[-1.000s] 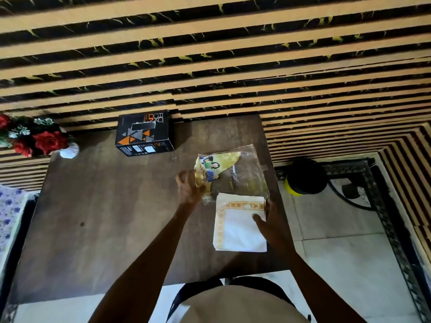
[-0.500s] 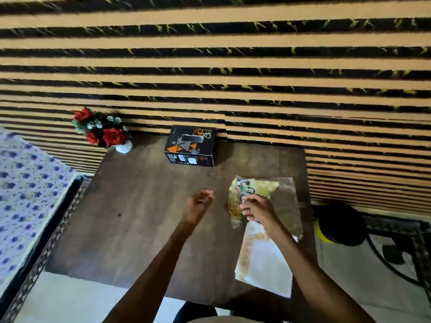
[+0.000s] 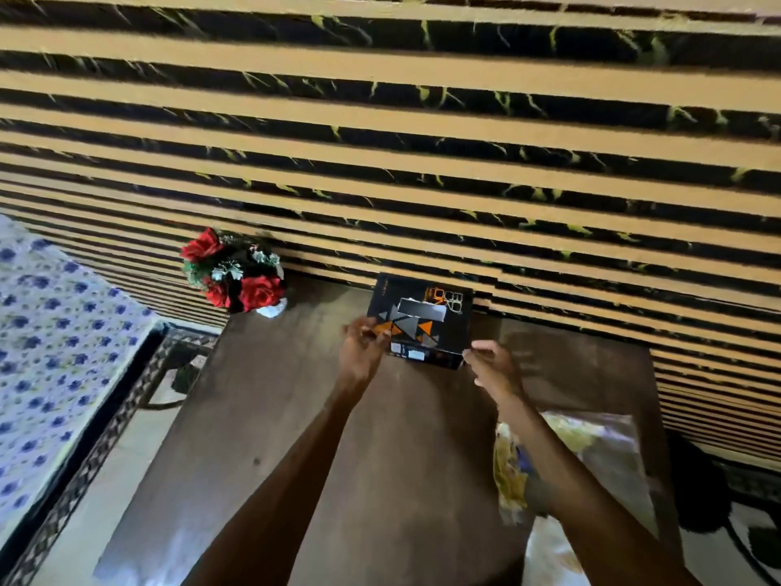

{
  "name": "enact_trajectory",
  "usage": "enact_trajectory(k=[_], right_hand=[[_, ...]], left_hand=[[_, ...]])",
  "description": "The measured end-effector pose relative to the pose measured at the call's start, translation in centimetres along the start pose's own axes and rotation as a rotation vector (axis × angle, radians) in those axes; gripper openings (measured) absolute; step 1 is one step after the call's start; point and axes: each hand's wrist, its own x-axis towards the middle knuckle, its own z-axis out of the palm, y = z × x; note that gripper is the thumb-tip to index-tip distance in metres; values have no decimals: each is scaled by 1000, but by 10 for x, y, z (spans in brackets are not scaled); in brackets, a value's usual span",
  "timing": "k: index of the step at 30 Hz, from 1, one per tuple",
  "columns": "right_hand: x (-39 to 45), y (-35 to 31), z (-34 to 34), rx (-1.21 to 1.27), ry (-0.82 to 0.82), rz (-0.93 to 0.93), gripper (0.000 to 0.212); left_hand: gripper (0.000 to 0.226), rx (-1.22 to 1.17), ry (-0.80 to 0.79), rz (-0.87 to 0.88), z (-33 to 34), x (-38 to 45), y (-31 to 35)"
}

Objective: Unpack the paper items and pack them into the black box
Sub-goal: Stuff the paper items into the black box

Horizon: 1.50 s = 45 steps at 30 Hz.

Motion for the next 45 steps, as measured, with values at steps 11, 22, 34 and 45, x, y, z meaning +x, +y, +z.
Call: enact_trajectory(k=[11,22,34,45], right_hand=[[0,-18,25,-59,1,-80,50],[-134,69,25,-21,32,-60,48],[-217,171,15,-124,-118,-34,71],[-170,143,-15,-777,-441,-426,152]], left_hand=[[46,-110,-118,-165,-3,44,18],[61,-113,-217,-194,-68,-121,-28],[86,171,-89,-148,-81,-229,-100],[130,1240,-613,635,-25,-217,-72]])
